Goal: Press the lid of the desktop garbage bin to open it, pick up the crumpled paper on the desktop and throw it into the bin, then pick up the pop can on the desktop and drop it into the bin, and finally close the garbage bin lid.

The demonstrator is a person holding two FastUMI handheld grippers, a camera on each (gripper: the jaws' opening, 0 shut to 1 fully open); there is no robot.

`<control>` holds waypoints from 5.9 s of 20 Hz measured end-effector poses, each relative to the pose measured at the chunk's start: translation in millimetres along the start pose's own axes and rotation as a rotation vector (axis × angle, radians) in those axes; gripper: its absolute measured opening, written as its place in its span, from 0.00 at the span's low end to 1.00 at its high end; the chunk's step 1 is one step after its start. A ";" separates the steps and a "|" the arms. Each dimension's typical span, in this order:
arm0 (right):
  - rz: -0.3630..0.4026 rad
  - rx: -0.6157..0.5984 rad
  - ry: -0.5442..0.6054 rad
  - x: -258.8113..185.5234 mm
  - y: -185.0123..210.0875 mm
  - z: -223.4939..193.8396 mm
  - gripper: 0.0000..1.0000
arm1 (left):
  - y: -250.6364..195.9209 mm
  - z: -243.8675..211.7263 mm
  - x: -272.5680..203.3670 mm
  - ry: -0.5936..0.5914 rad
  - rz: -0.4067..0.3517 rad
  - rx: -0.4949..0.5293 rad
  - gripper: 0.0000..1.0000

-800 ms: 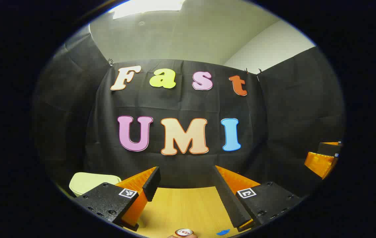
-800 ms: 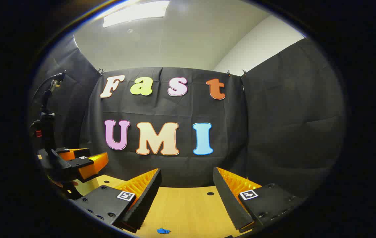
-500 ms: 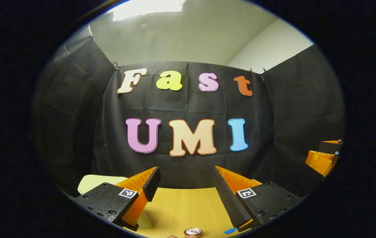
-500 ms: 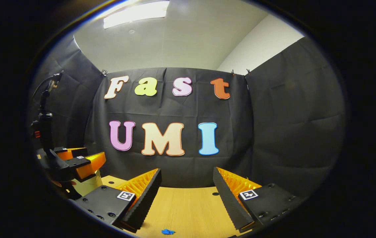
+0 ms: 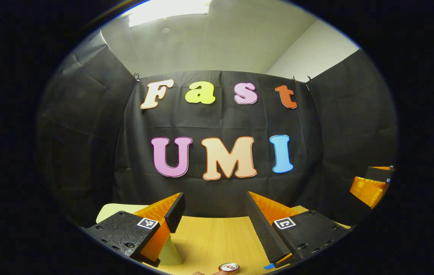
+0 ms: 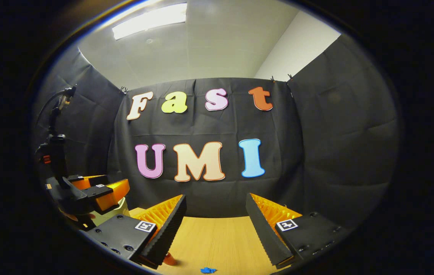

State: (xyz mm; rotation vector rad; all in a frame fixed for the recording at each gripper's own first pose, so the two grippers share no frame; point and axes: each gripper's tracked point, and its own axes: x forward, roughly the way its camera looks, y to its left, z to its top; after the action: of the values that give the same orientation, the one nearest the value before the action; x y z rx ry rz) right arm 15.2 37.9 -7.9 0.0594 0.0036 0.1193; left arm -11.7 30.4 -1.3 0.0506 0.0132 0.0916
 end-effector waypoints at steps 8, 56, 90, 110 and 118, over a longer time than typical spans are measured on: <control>0.046 0.003 0.009 5.2 12.9 -4.1 0.98 | 7.1 -13.4 -14.0 0.037 0.030 0.007 0.92; 0.076 -0.087 0.187 20.2 24.6 -68.6 0.98 | 203.4 -144.0 10.0 0.328 0.414 0.062 0.00; 0.198 -0.250 0.840 55.0 3.9 -377.0 0.99 | 159.9 -12.7 -76.1 0.036 0.302 0.100 0.78; 0.217 -0.111 0.987 55.0 11.3 -422.4 0.28 | 157.2 -20.8 -75.6 0.072 0.288 0.101 0.80; 0.271 -0.031 0.691 105.9 56.5 -296.4 0.27 | 159.0 -28.0 -73.5 0.081 0.268 0.082 0.78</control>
State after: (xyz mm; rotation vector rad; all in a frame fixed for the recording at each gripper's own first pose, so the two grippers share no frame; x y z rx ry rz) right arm 111.5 124.0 -300.5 -0.0148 0.6851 0.4062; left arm -99.8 183.1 -20.4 0.1302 0.0909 0.3613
